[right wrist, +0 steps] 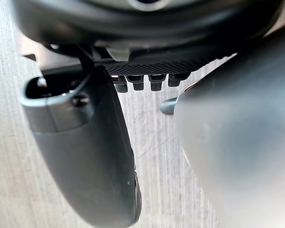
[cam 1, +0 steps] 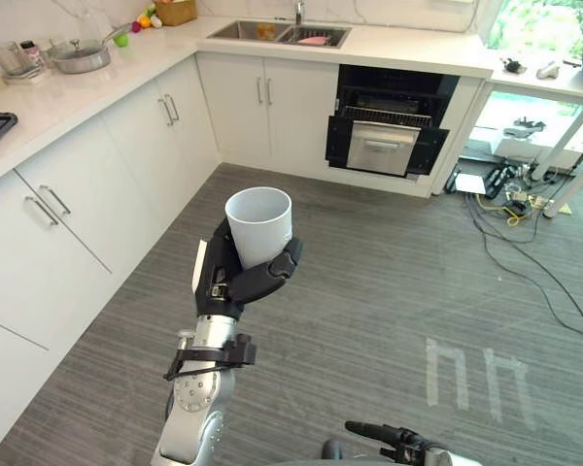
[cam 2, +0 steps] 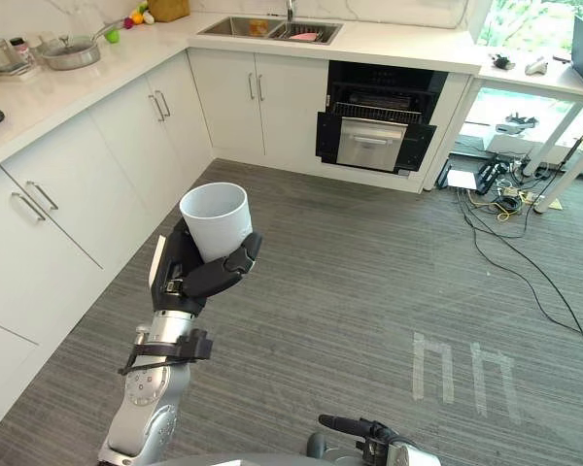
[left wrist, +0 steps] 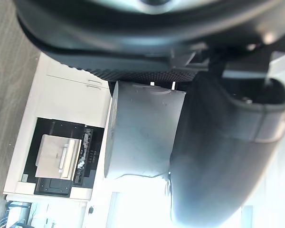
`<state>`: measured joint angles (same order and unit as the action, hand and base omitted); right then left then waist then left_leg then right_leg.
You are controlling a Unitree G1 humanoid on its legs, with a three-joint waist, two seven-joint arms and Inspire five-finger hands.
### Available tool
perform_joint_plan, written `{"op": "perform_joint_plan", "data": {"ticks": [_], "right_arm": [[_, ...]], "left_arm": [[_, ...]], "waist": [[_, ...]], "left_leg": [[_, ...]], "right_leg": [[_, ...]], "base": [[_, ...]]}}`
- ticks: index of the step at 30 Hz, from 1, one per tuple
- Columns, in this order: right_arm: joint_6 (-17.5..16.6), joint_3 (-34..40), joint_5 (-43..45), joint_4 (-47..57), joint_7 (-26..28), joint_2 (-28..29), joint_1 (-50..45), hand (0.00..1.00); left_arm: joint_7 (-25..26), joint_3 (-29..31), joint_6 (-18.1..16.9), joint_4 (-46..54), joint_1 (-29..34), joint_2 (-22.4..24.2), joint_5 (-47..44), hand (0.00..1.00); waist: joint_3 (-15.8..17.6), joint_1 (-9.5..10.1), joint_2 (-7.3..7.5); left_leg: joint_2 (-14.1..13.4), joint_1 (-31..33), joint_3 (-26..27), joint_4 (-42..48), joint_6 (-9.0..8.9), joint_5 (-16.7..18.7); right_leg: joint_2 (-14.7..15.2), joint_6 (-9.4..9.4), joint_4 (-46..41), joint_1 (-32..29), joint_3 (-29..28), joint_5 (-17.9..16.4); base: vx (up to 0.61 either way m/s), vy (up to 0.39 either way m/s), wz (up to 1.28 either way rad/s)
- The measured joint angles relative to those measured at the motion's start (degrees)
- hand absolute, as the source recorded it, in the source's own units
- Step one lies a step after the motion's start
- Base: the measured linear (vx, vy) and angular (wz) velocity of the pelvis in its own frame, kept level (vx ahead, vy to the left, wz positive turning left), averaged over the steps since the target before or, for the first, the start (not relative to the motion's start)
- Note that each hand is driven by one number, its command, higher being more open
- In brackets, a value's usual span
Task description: Walk over to the sink, pick up the cup, carry it to the dishwasher, place the cup inside the dishwasher, then close the dishwasher door
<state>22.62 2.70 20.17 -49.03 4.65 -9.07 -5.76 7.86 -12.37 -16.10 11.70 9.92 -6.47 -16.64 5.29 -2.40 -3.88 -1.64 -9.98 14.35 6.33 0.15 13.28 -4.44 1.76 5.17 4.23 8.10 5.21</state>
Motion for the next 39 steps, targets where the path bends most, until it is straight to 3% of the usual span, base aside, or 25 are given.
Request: {"op": "perform_joint_plan", "data": {"ticks": [4,7,9,10,12,13,16,18,20,21,22,23,24,25,26,27,28,29,31,32,33,34,36,37,39], "right_arm": [[-2.3,-1.0,3.1,1.4,2.8,-0.9,-2.1,1.0],[-2.6,-1.1,4.2,1.4,4.0,-1.6,-3.1,1.0],[-1.8,-2.2,4.6,1.4,5.0,-2.7,-3.5,1.0],[-1.7,-2.2,4.7,1.4,5.3,-3.0,-3.4,1.0],[-1.2,-2.4,4.9,1.4,5.4,-3.3,-3.1,1.0],[-1.3,-2.4,4.9,1.4,5.4,-3.3,-3.0,1.0],[-1.4,-1.9,4.5,1.2,5.9,-4.3,-2.7,1.0],[-1.6,-1.7,3.4,0.9,7.3,-5.0,-3.0,1.0],[-1.9,-1.6,3.0,0.4,7.5,-5.1,-3.2,1.0],[-2.4,-1.6,3.0,0.2,7.4,-5.1,-3.1,1.0],[-2.6,-1.6,3.0,0.1,7.3,-5.1,-3.0,1.0],[-3.0,-1.6,3.2,0.0,6.8,-5.0,-2.9,1.0],[-3.1,-1.5,3.3,0.0,6.3,-4.7,-3.1,1.0],[-3.5,-0.2,3.4,0.2,5.4,-4.0,-3.9,1.0],[-4.6,1.9,4.1,0.9,4.5,-3.4,-3.9,1.0],[-5.0,2.5,4.7,1.4,4.1,-3.3,-3.9,1.0],[-5.6,3.4,5.6,2.0,2.8,-2.7,-4.1,1.0],[-6.9,4.1,6.0,2.2,1.5,-1.9,-5.0,1.0],[-10.4,4.4,7.1,4.0,-1.2,-0.2,-5.9,1.0],[-13.3,4.6,8.3,6.6,-4.2,2.3,-7.0,1.0],[-15.0,4.7,10.4,9.4,-6.3,4.5,-7.9,1.0],[-15.7,4.7,11.2,10.7,-7.1,5.3,-8.2,1.0],[-17.1,4.6,12.0,14.2,-8.9,7.0,-8.7,1.0],[-17.3,4.6,11.8,15.0,-9.4,7.4,-8.8,1.0],[-17.6,6.1,10.5,17.4,-11.4,8.6,-9.7,1.0]], "left_arm": [[2.4,4.2,-0.1,-1.4,0.4,0.8,-3.1,0.0],[3.4,6.8,-0.8,-1.3,1.7,1.8,-4.7,0.0],[3.5,8.3,-0.8,-0.4,3.7,2.9,-4.8,0.0],[3.5,8.5,-0.8,-0.2,4.0,3.1,-4.8,0.0],[3.4,8.5,-1.4,0.1,4.1,3.6,-4.7,0.0],[3.4,8.5,-1.5,0.2,4.1,3.6,-4.7,0.0],[3.2,8.7,-1.5,1.0,4.5,5.0,-4.8,0.0],[3.0,8.8,-1.6,4.5,6.2,6.7,-4.8,0.0],[2.9,8.9,-2.1,4.8,6.3,7.3,-4.8,0.0],[2.8,9.5,-2.2,4.7,6.3,7.7,-4.8,0.0],[2.8,9.9,-2.2,4.7,6.3,7.7,-4.8,0.0],[2.6,10.5,-2.2,4.4,6.3,7.5,-4.9,0.0],[2.3,10.8,-2.1,4.2,6.3,7.5,-5.2,0.0],[1.6,10.8,-2.0,4.1,6.0,7.7,-6.8,0.0],[1.5,10.7,-1.9,3.8,5.0,7.6,-7.7,0.0],[1.4,10.5,-1.8,3.7,4.6,7.3,-8.3,0.0],[1.4,9.5,-1.7,3.7,4.3,6.4,-8.3,0.0],[1.3,8.1,-1.7,3.7,4.3,5.3,-8.2,0.0],[1.3,6.2,-2.1,3.7,4.3,4.4,-7.9,0.0],[1.6,4.5,-2.5,3.7,3.9,3.4,-7.0,0.0],[1.8,2.9,-2.5,3.7,3.5,3.0,-6.0,0.0],[1.9,2.2,-2.5,3.5,3.1,2.9,-5.8,0.0],[2.3,0.2,-2.5,1.5,0.5,2.8,-5.8,0.0],[2.4,-0.4,-2.5,1.3,0.0,2.6,-5.8,0.0],[2.8,-1.9,-2.5,1.3,-1.0,1.7,-5.8,0.0]], "waist": [[-0.4,0.2,0.22],[-0.6,1.46,-0.26],[-0.3,1.76,-0.7],[-0.1,1.77,-0.87],[1.1,1.92,-0.68],[1.6,1.88,-0.37],[2.2,1.81,0.09],[2.3,1.98,-0.07],[2.2,2.87,-0.14],[2.2,3.01,0.28],[2.4,3.01,0.66],[2.1,3.0,1.66],[1.6,2.92,2.06],[0.7,2.61,2.81],[0.7,2.64,3.09],[1.0,2.6,3.55],[1.3,2.51,4.87],[1.0,2.65,5.56],[0.6,2.06,5.33],[0.7,0.81,4.87],[1.0,-0.41,4.64],[1.2,-0.82,4.43],[1.9,-2.53,3.31],[1.9,-2.92,3.26],[2.0,-3.4,3.35]], "left_leg": [[-0.2,0.9,-1.4,0.8,-0.6,0.8],[-2.0,4.0,-2.7,9.5,-2.87,4.2],[-6.2,13.5,1.0,30.9,-4.12,3.2],[-7.7,15.6,2.1,36.3,-4.73,1.9],[-12.4,20.7,6.1,46.8,-3.05,2.6],[-12.3,21.0,6.7,45.4,-2.83,3.3],[-8.1,21.8,6.9,24.6,-3.71,2.0],[-5.3,21.6,2.1,6.7,-5.13,-7.7],[-5.2,21.6,-0.9,4.8,-6.66,-12.9],[-3.9,21.8,-1.2,7.0,-4.31,-16.2],[-3.2,21.8,-0.9,8.4,-3.26,-16.4],[-1.2,21.8,0.4,11.2,1.63,-13.2],[0.0,21.6,0.8,12.4,2.59,-11.3],[1.7,21.9,1.4,14.2,4.28,-8.1],[2.9,21.3,2.0,15.4,5.79,-5.7],[3.7,20.1,2.1,15.6,6.2,-4.7],[5.8,16.5,2.2,15.4,6.47,-2.5],[7.1,13.1,2.1,13.9,6.86,-1.1],[7.3,9.6,1.3,10.5,6.95,-0.8],[7.0,6.7,0.1,7.1,6.88,-1.5],[6.6,3.9,-0.5,3.9,5.91,-2.6],[6.4,2.3,-0.5,2.3,5.62,-2.8],[4.9,-2.3,-0.6,-1.2,3.97,-2.5],[4.6,-2.9,-0.6,-1.6,3.35,-2.2],[3.5,-6.8,-0.2,-3.1,0.09,-0.1]], "right_leg": [[-0.2,1.23,-0.3,0.3,0.8,-1.0],[-0.9,2.43,-0.3,1.2,2.1,-3.0],[-0.7,2.84,-1.5,2.2,3.8,-3.7],[-0.6,3.05,-2.0,2.7,4.3,-4.3],[0.4,3.64,-4.7,4.6,5.9,-7.4],[1.1,3.47,-5.4,5.0,6.3,-8.2],[5.0,1.48,-8.2,5.6,7.3,-11.1],[6.7,-1.14,-8.6,7.1,6.9,-13.1],[7.5,-2.52,-10.1,7.5,6.0,-14.9],[9.4,-3.62,-13.1,7.5,5.3,-17.5],[10.5,-4.34,-14.7,7.4,4.9,-18.8],[13.3,-5.62,-17.7,6.9,4.4,-21.6],[14.7,-5.59,-18.8,6.9,4.4,-22.8],[17.0,-4.92,-23.8,6.0,4.8,-23.9],[20.4,-4.91,-36.7,2.0,5.0,-24.1],[22.4,-4.41,-44.4,0.5,5.1,-23.6],[26.3,-1.37,-56.7,-0.5,5.9,-19.8],[27.9,0.08,-64.1,-1.2,6.1,-18.3],[25.4,-0.49,-69.3,-4.6,5.0,-19.1],[21.7,-1.29,-69.6,-8.0,5.1,-20.7],[17.9,-2.6,-67.0,-11.5,5.4,-22.7],[16.3,-2.26,-64.7,-13.4,5.9,-23.4],[11.1,-2.11,-48.9,-19.6,10.1,-24.0],[10.2,-2.13,-43.8,-21.1,10.8,-22.9],[6.7,-2.35,-21.9,-23.2,10.4,-12.0]], "base": [[-0.03,-0.012,0.17],[0.03,-0.021,0.26],[0.04,-0.032,0.31],[0.03,-0.017,0.45],[0.06,0.02,0.44],[0.05,0.03,0.39],[0.09,0.11,0.21],[0.18,0.204,-0.05],[0.28,0.265,-0.21],[0.34,0.304,-0.21],[0.36,0.302,-0.22],[0.29,0.221,-0.15],[0.4,0.254,-0.08],[0.52,0.303,0.06],[0.54,0.3,0.08],[0.54,0.287,0.05],[0.44,0.193,-0.03],[0.43,0.169,-0.06],[0.3,0.082,0.04],[0.47,0.054,0.22],[0.49,0.041,0.19],[0.51,0.016,0.07],[0.4,-0.004,0.02],[0.46,-0.02,0.07],[0.54,-0.057,0.08]]}}
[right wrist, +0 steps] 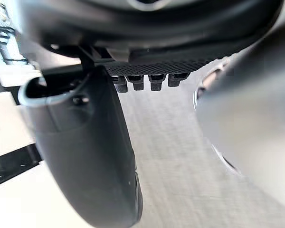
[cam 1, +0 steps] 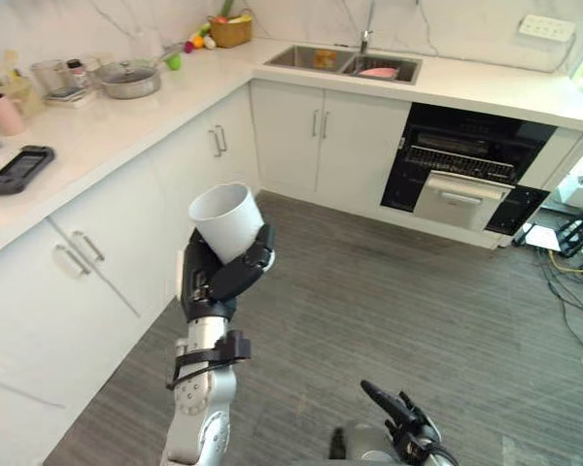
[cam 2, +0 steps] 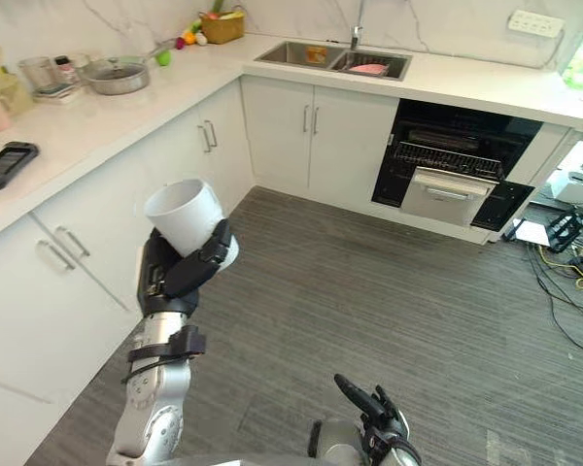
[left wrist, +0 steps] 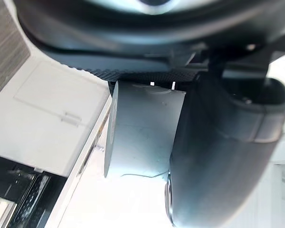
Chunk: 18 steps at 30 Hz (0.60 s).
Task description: Walk over to the sink, pick up the cup, carry it to the dishwasher, place the cup inside the dishwasher, then close the dishwasher door
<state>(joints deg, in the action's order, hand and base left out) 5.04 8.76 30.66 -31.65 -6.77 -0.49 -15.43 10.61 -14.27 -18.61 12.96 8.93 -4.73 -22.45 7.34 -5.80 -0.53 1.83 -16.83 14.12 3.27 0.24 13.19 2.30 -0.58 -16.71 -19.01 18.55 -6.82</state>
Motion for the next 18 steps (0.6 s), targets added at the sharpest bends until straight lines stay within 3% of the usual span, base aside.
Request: {"op": "perform_joint_plan", "data": {"ticks": [1,2,3,4,5,7,9,10,12,13,14,15,16,17,18], "right_arm": [[0.0,0.9,-0.7,0.0,-0.1,0.3,-0.6,1.0],[-0.5,2.4,-2.2,-0.2,0.2,0.7,-2.2,1.0],[-2.6,3.5,-4.2,-1.3,1.1,0.5,-3.3,1.0],[-3.3,3.7,-4.8,-1.7,1.2,0.3,-3.4,1.0],[-4.1,3.4,-5.2,-1.7,1.3,0.2,-3.7,1.0],[-4.8,2.8,-5.0,0.1,1.2,1.2,-3.9,1.0],[-4.8,1.9,-4.9,4.4,0.4,2.4,-4.9,1.0],[-5.3,1.6,-3.7,10.8,-0.2,3.6,-6.0,1.0],[-5.6,1.2,-2.5,14.9,-0.6,3.9,-6.0,1.0],[-7.2,1.0,-1.4,18.8,-0.2,3.8,-6.0,1.0],[-8.6,1.0,-3.3,19.9,-0.7,3.8,-5.8,1.0],[-12.5,2.0,-6.5,21.0,-1.4,3.6,-5.6,1.0],[-16.9,3.5,-6.8,21.2,-0.8,2.6,-5.1,1.0],[-18.2,4.2,-9.3,21.3,-2.3,1.8,-4.8,1.0],[-20.1,5.2,-9.8,20.8,-2.7,0.0,-3.2,1.0]], "left_arm": [[0.0,-0.2,0.0,0.0,0.1,-0.3,0.0,0.0],[-0.1,-0.3,0.0,-0.1,0.4,-1.0,0.0,0.0],[-0.1,0.0,-0.1,-0.2,1.3,-0.6,0.0,0.0],[-0.1,0.3,-0.2,-0.3,1.8,-0.2,0.0,0.0],[0.0,0.9,-0.3,-0.4,2.4,0.5,-0.1,0.0],[0.0,1.4,-0.8,-0.5,2.4,1.1,0.0,0.0],[-0.1,1.3,-1.1,-0.4,3.2,2.4,0.0,0.0],[-0.9,1.4,-1.4,-0.4,4.7,3.6,0.0,0.0],[-1.7,0.7,-1.6,-0.3,5.8,4.3,0.0,0.0],[-2.7,0.3,-1.6,-0.3,7.3,4.4,0.0,0.0],[-3.2,0.3,-1.6,-0.3,7.8,4.3,0.0,0.0],[-4.3,0.3,-1.6,-0.3,8.4,4.3,-0.1,0.0],[-4.9,0.5,-1.7,-0.3,8.4,4.3,-0.2,0.0],[-5.1,0.8,-1.7,-0.3,8.4,4.3,-0.2,0.0],[-5.9,1.8,-1.8,-0.2,8.3,4.2,-0.6,0.0]], "waist": [[-0.2,-0.04,0.34],[-0.9,-0.02,1.83],[-1.5,0.11,1.07],[-1.5,0.15,-0.15],[-1.5,0.32,-1.79],[-1.5,0.28,-2.0],[-1.0,0.57,-2.11],[-0.6,1.05,-2.57],[-0.9,1.68,-3.14],[-0.5,2.37,-2.59],[-0.4,2.52,-2.24],[-0.7,3.24,-1.77],[-0.7,4.17,-1.59],[-0.9,4.28,-1.4],[-1.6,4.26,-1.22]], "left_leg": [[0.2,-1.2,0.1,-0.2,-0.98,0.7],[1.3,-4.3,0.2,0.0,-2.26,2.4],[0.4,-6.9,0.8,0.3,-3.17,4.4],[-0.5,-7.6,1.0,0.9,-2.99,4.9],[-2.8,-7.1,2.4,3.8,-2.88,5.1],[-5.8,-4.1,5.0,13.7,-2.9,4.7],[-9.8,-1.8,6.0,27.5,-2.94,1.3],[-14.3,4.5,3.5,45.9,-2.95,-9.3],[-17.1,11.1,2.0,58.7,-3.25,-10.3],[-19.4,18.8,1.3,67.8,-1.73,-8.6],[-19.7,21.6,1.3,69.0,-1.42,-7.5],[-20.1,25.9,2.3,67.4,-0.6,-4.9],[-19.9,28.9,3.7,61.9,-0.44,-2.2],[-19.2,29.8,4.5,57.3,-0.37,-1.1],[-16.4,30.2,5.2,43.6,-0.6,0.2]], "right_leg": [[-0.1,-0.05,3.3,0.1,-0.3,2.6],[1.4,1.56,4.3,0.1,-0.7,6.6],[1.1,6.58,1.0,0.3,-0.5,13.2],[0.2,8.2,-0.6,0.2,-0.3,13.1],[-1.9,8.79,-2.0,0.3,0.0,10.1],[-2.9,9.09,-4.2,0.9,1.9,5.4],[-3.4,9.45,-7.6,3.9,4.5,-0.2],[-6.3,10.08,-8.1,7.6,2.7,-3.8],[-8.6,10.41,-6.7,10.0,0.8,-4.3],[-10.5,10.5,-2.7,14.6,-1.3,-4.4],[-10.9,10.35,-0.7,16.4,-2.1,-4.3],[-11.3,10.07,2.6,19.7,-3.9,-4.0],[-11.4,10.6,5.4,23.2,-5.8,-3.5],[-11.4,10.67,6.5,24.4,-6.7,-3.4],[-11.0,10.37,8.4,26.6,-8.9,-3.6]], "base": [[0.53,-0.092,0.15],[0.59,-0.117,0.1],[0.63,-0.132,0.02],[0.62,-0.17,-0.24],[0.65,-0.287,-0.35],[0.62,-0.286,-0.44],[0.53,-0.153,-0.71],[0.49,-0.149,-0.77],[0.48,-0.134,-0.72],[0.39,-0.09,-0.61],[0.56,-0.138,-0.63],[0.46,-0.117,-0.52],[0.54,-0.129,-0.56],[0.48,-0.068,-0.65],[0.38,-0.024,-0.58]]}}
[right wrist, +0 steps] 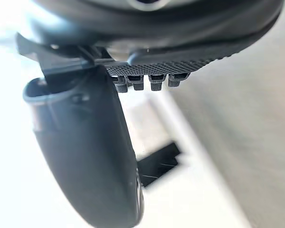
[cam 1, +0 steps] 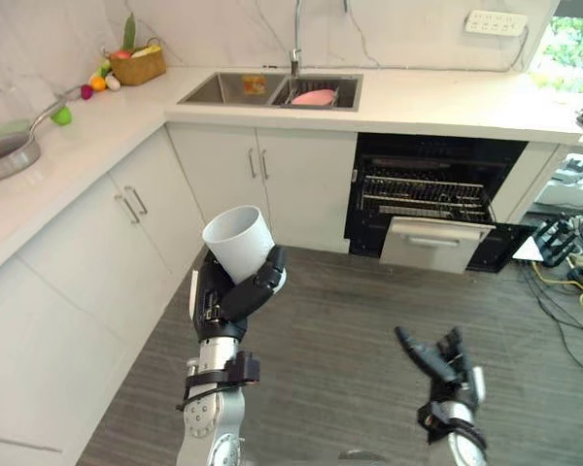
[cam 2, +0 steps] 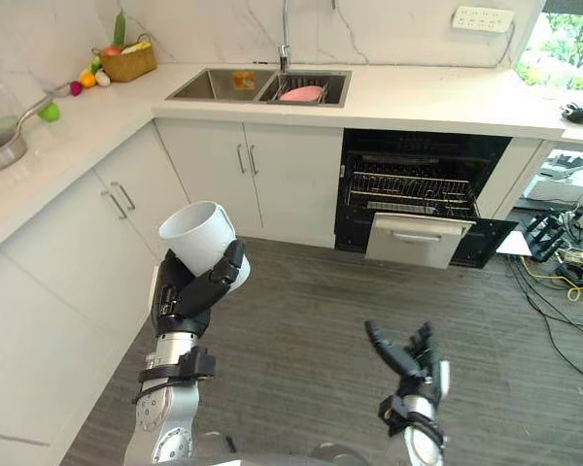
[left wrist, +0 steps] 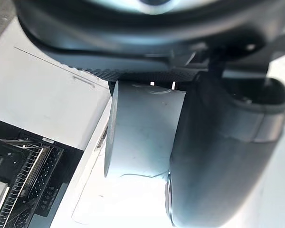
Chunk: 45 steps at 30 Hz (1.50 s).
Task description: Walk over to the sink, pick up the cup, carry it to the dishwasher, place the cup inside the dishwasher, then close the dishwasher door
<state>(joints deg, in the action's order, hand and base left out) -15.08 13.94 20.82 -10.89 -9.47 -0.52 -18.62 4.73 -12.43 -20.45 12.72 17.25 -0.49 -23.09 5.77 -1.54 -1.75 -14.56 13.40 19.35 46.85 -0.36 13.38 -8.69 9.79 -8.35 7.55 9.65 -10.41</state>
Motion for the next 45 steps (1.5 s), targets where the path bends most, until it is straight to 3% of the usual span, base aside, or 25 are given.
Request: {"op": "perform_joint_plan", "data": {"ticks": [2,3,5,7,8,9,10,11,12,14,15,16,18,21,22,23,24,27,31,35,37,39,41,43,45], "right_arm": [[-2.2,1.7,0.9,-2.3,2.8,-2.5,2.8,1.0],[-2.2,1.5,0.7,-2.6,3.5,-3.5,3.8,1.0],[-2.8,1.1,0.2,-2.6,4.9,-3.3,3.6,1.0],[-3.9,0.1,-2.2,-2.7,4.4,-1.5,2.7,1.0],[-4.2,-0.4,-1.3,-2.4,5.3,0.7,1.9,1.0],[-6.8,-0.4,6.6,-2.3,11.9,2.3,1.6,1.0],[-8.3,-1.3,7.3,-0.6,14.1,3.5,1.2,1.0],[-9.6,-1.2,7.4,0.6,15.7,3.4,0.7,1.0],[-12.2,-0.7,8.1,4.7,18.5,2.5,-0.3,1.0],[-13.8,-1.5,8.4,7.4,21.1,2.6,0.9,1.0],[-13.9,-1.8,8.1,9.6,20.6,1.9,1.0,1.0],[-13.7,-3.2,7.1,11.3,18.9,1.9,0.9,1.0],[-11.9,-6.8,4.1,12.4,15.5,2.0,1.5,1.0],[-6.5,-15.3,-2.1,12.6,8.9,1.7,5.0,1.0],[-4.7,-17.8,-3.7,12.6,7.0,1.7,6.7,1.0],[-3.5,-19.3,-4.5,12.6,5.6,1.7,7.6,1.0],[-1.5,-20.4,-5.4,12.5,4.1,0.9,8.2,1.0],[3.0,-21.8,-7.1,12.5,1.6,-0.3,8.9,1.0],[3.8,-21.8,-7.5,13.3,0.5,-0.7,9.5,1.0],[3.8,-23.1,-7.5,18.1,1.5,-1.7,9.0,1.0],[3.5,-23.0,-7.6,18.7,1.9,-1.7,9.3,1.0],[3.5,-22.9,-7.6,18.7,1.9,-1.7,10.8,1.0],[3.4,-23.5,-7.5,18.5,2.4,-1.7,11.6,1.0],[2.5,-23.9,-7.5,17.9,2.9,-2.0,11.6,1.0],[2.1,-24.8,-7.4,18.4,3.1,-0.5,10.5,1.0]], "left_arm": [[-0.2,1.5,-0.4,0.0,-0.4,0.0,-0.5,0.0],[-0.1,2.4,-0.7,0.0,-0.3,0.0,-0.5,0.0],[0.3,3.0,-0.8,0.0,-0.1,-0.1,-0.5,0.0],[0.3,3.0,-2.0,-0.6,-0.2,-0.5,-0.4,0.0],[0.4,2.7,-2.5,-1.9,-1.1,-1.3,0.1,0.0],[0.4,2.0,-2.4,-2.8,-2.7,-2.2,0.1,0.0],[0.3,1.8,-2.5,-2.9,-3.2,-3.1,0.1,0.0],[0.2,1.7,-2.6,-3.2,-3.3,-3.2,0.7,0.0],[0.3,1.5,-3.2,-3.2,-3.3,-1.7,1.2,0.0],[1.2,2.9,-4.1,-4.3,-3.8,-1.7,1.3,0.0],[2.8,2.3,-3.4,-5.0,-3.3,-0.4,1.8,0.0],[4.3,1.0,-3.4,-5.4,-3.1,-0.1,2.6,0.0],[5.8,0.0,-3.4,-5.4,-3.2,-0.7,2.9,0.0],[6.6,-0.4,-3.3,-5.8,-3.4,-1.7,2.8,0.0],[6.7,-0.4,-2.9,-5.8,-3.4,-2.2,2.8,0.0],[6.7,-0.5,-2.3,-5.8,-3.0,-2.6,2.7,0.0],[6.6,-0.7,-1.3,-6.4,-2.2,-2.5,2.7,0.0],[6.6,-1.6,-0.2,-6.5,-1.3,-1.8,2.8,0.0],[6.5,-3.7,-0.1,-5.6,-0.9,-1.3,4.3,0.0],[6.1,-3.6,0.4,-4.4,-0.6,-1.3,5.0,0.0],[5.6,-3.7,0.2,-2.9,0.1,-1.3,5.0,0.0],[4.7,-4.0,0.0,-2.0,0.2,-1.2,5.1,0.0],[4.8,-4.9,-0.6,-1.9,0.2,-1.1,5.2,0.0],[5.0,-6.1,-1.5,-1.8,0.0,-0.4,6.5,0.0],[5.2,-6.6,-2.0,-1.6,-0.3,-1.9,6.4,0.0]], "waist": [[-0.1,-0.32,0.01],[-0.1,-0.25,0.26],[-0.1,0.05,0.39],[-0.2,0.02,0.92],[-0.6,-1.01,2.78],[0.0,-1.54,3.84],[0.5,-0.88,4.68],[0.1,-0.94,6.11],[-1.3,-1.13,4.9],[-1.8,-1.5,8.73],[-1.8,-2.52,6.98],[-1.4,-2.74,4.39],[-0.9,-2.66,3.12],[-0.7,-1.74,2.92],[-0.4,-0.72,3.46],[-0.3,-0.61,3.63],[-0.5,-0.39,2.17],[0.3,0.9,1.65],[0.5,1.24,0.13],[2.1,0.88,-1.71],[1.6,1.91,-1.23],[1.7,3.07,-1.09],[1.6,3.58,-1.26],[0.6,3.22,-3.23],[-0.6,1.72,-0.5]], "left_leg": [[6.5,-0.4,-3.4,-22.0,-0.98,-1.6],[10.6,-0.1,-8.6,-29.6,-1.21,-6.9],[14.9,0.0,-13.2,-33.9,-1.08,-12.1],[17.4,-1.4,-13.3,-36.5,1.86,-18.3],[18.3,-4.1,-12.1,-36.4,3.24,-17.0],[17.7,-3.5,-12.1,-29.7,4.93,-12.8],[17.9,-0.2,-8.6,-17.3,4.94,-7.3],[20.4,-0.8,-7.5,-17.3,3.94,-6.2],[23.9,-4.7,-6.2,-27.9,9.97,-7.3],[27.8,-9.3,-5.9,-30.5,10.87,-5.5],[27.4,-12.0,-7.9,-31.3,10.91,-4.4],[25.0,-15.2,-9.6,-33.6,10.85,-4.5],[21.8,-17.8,-11.1,-35.2,10.58,-4.6],[16.7,-21.9,-11.8,-36.6,6.17,-2.6],[16.2,-24.3,-11.6,-37.3,4.16,-1.3],[16.0,-26.0,-11.7,-37.6,3.15,0.0],[14.5,-27.3,-11.9,-37.6,1.9,1.3],[12.6,-26.1,-11.2,-33.0,-0.25,2.1],[9.9,-24.5,-10.2,-30.8,-2.28,1.9],[5.6,-13.7,-5.8,-3.7,-5.12,-0.9],[5.4,-12.0,-4.9,-3.3,-2.43,2.2],[6.5,-10.2,-8.0,-9.4,-1.88,6.2],[7.6,-9.7,-13.4,-21.7,-3.51,4.6],[5.4,-10.9,-14.2,-31.3,-5.38,-7.1],[9.0,-13.9,-12.2,-37.3,-3.72,-9.1]], "right_leg": [[1.0,-1.4,1.1,2.2,-3.8,-0.8],[1.6,-2.22,1.5,3.5,-7.1,-1.2],[2.3,-4.02,1.2,5.5,-11.6,-2.3],[3.1,-7.24,-1.9,7.1,-13.3,-4.4],[4.9,-9.36,-6.8,6.7,-13.0,-5.9],[4.7,-10.93,-13.6,5.6,-12.4,-4.6],[4.0,-9.72,-19.4,5.4,-9.4,-2.0],[5.6,-9.93,-24.8,4.2,-7.2,-1.9],[7.9,-9.16,-39.7,-1.2,-2.1,1.8],[18.1,-2.13,-57.6,-7.8,2.6,-0.8],[21.5,-0.81,-61.0,-11.3,5.8,-3.2],[21.4,-2.73,-58.1,-14.1,6.6,-5.2],[19.4,-6.94,-50.0,-17.0,6.7,-6.8],[16.0,-10.1,-24.4,-18.7,8.3,-5.6],[15.0,-9.93,-15.0,-18.6,8.6,-1.2],[14.7,-8.67,-11.7,-17.9,8.4,6.8],[13.2,-7.08,-10.6,-15.9,9.3,7.6],[11.4,-6.48,-5.6,-11.5,9.2,7.7],[9.6,-7.5,-4.5,-9.2,7.6,6.2],[9.2,-7.32,1.7,-3.7,6.1,7.0],[10.0,-7.58,2.9,-2.9,4.7,7.2],[11.4,-8.71,3.3,-3.0,2.3,7.9],[13.0,-10.22,3.3,-3.3,-0.9,8.8],[12.1,-12.95,3.4,-3.0,-3.8,8.2],[15.6,-14.14,3.5,-3.7,-5.1,7.6]], "base": [[0.49,0.038,-0.92],[0.5,0.104,-1.08],[0.56,0.167,-1.13],[0.59,0.136,-0.8],[0.71,0.04,-0.1],[0.71,0.011,-0.02],[0.65,0.074,0.06],[0.35,0.216,-0.04],[0.27,0.26,0.05],[0.21,0.108,0.13],[0.41,0.011,0.37],[0.44,0.011,0.37],[0.44,-0.014,0.25],[0.48,-0.148,0.08],[0.43,-0.19,0.02],[0.51,-0.208,0.13],[0.32,-0.109,0.17],[0.33,-0.123,-0.02],[0.12,-0.053,-0.18],[0.1,0.059,-0.14],[0.14,0.073,-0.35],[0.13,0.108,-0.63],[0.12,0.224,-0.73],[0.14,0.278,-0.71],[0.13,0.231,-0.33]]}}
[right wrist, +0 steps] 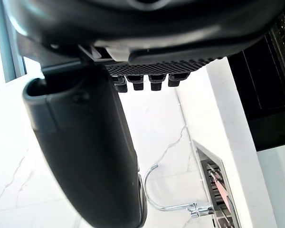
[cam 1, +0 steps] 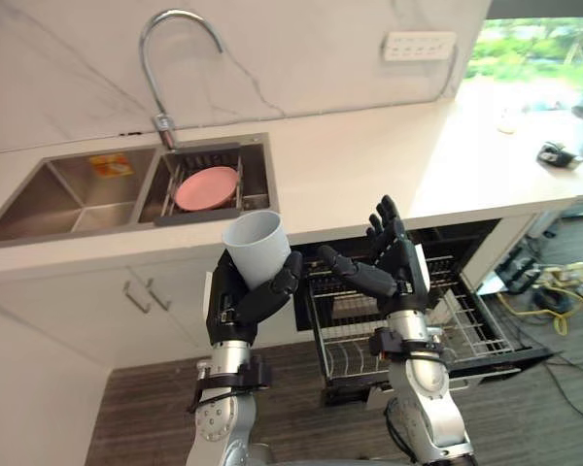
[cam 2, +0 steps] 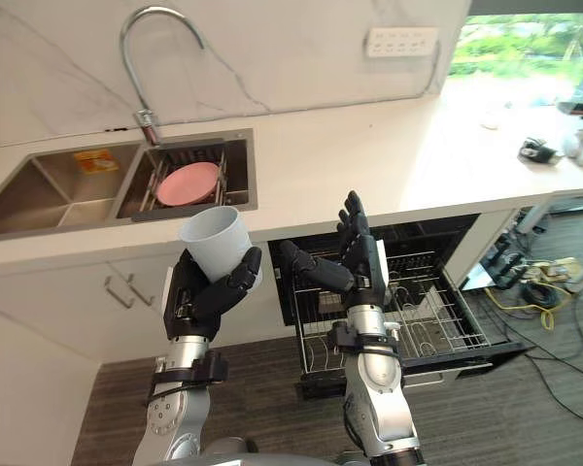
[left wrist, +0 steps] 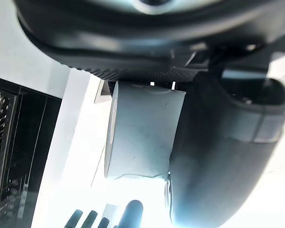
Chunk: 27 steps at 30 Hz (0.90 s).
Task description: Walk over to the sink, pick up the cup, carry it to the dishwasher, place the cup inside the dishwasher, then close the dishwasher door
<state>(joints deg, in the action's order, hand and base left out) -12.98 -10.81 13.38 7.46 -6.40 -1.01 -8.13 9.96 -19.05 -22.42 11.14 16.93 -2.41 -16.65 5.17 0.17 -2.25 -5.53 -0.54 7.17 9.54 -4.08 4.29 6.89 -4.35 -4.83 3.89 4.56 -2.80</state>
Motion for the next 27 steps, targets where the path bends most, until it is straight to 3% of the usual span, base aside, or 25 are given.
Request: {"op": "perform_joint_plan", "data": {"ticks": [5,16,22,24,25,26,27], "right_arm": [[-1.2,0.2,0.2,1.8,0.0,0.3,-0.3,1.0],[-1.2,0.8,1.4,5.3,0.4,0.3,-0.4,1.0],[-0.8,0.7,5.7,5.8,6.9,-0.3,0.9,1.0],[-0.7,1.7,6.8,5.5,9.3,-0.4,3.2,1.0],[-1.0,2.5,9.1,5.5,11.6,-0.6,5.0,1.0],[-1.3,3.5,10.5,5.3,13.9,-0.4,5.8,1.0],[-1.3,5.3,12.4,4.8,17.0,0.0,5.7,1.0]], "left_arm": [[0.1,-2.7,-0.5,0.4,-2.2,-1.1,0.9,0.0],[3.4,-3.3,-0.5,2.2,-5.5,-1.0,0.9,0.0],[10.2,0.8,-0.5,2.5,-9.4,-0.6,4.6,0.0],[11.4,4.7,-0.4,3.0,-9.8,-0.9,5.9,0.0],[11.7,8.8,-0.5,3.7,-10.0,-0.7,5.9,0.0],[11.9,11.5,-0.5,3.8,-10.2,-0.7,5.9,0.0],[12.6,14.4,-0.5,3.8,-10.0,-1.0,5.7,0.0]], "waist": [[-0.2,-0.95,0.25],[-1.1,-2.51,0.48],[-1.4,-2.43,0.7],[-1.2,-1.84,0.71],[-0.7,-1.31,0.27],[-0.7,-1.32,0.36],[-1.0,-1.31,1.32]], "left_leg": [[3.2,-3.9,0.7,-8.0,1.31,-3.3],[2.0,-9.1,5.8,-13.7,0.56,-4.5],[1.2,-10.0,14.6,-12.2,0.32,-2.8],[-0.9,-9.9,20.0,-8.9,0.47,-1.0],[-2.4,-9.8,23.1,-7.4,0.41,-0.2],[-2.9,-9.6,24.6,-6.9,0.25,0.0],[-3.3,-9.3,25.9,-5.7,-0.68,0.9]], "right_leg": [[2.6,-1.7,0.2,0.2,-0.3,-0.3],[0.6,-1.82,1.5,0.7,-4.7,0.4],[-1.7,-1.63,-0.5,-4.3,-12.7,2.2],[-2.7,0.47,-0.9,-6.5,-8.8,4.0],[-1.6,4.18,-2.4,-7.2,-0.6,2.5],[0.7,5.18,-6.5,-9.3,5.3,0.8],[1.7,3.29,-6.1,-8.9,7.3,1.5]], "base": [[0.05,0.107,0.01],[0.0,-0.02,-0.23],[-0.05,0.001,-0.83],[-0.07,-0.041,-1.25],[-0.09,-0.07,-1.28],[-0.1,-0.08,-1.19],[-0.07,-0.069,-0.71]]}}
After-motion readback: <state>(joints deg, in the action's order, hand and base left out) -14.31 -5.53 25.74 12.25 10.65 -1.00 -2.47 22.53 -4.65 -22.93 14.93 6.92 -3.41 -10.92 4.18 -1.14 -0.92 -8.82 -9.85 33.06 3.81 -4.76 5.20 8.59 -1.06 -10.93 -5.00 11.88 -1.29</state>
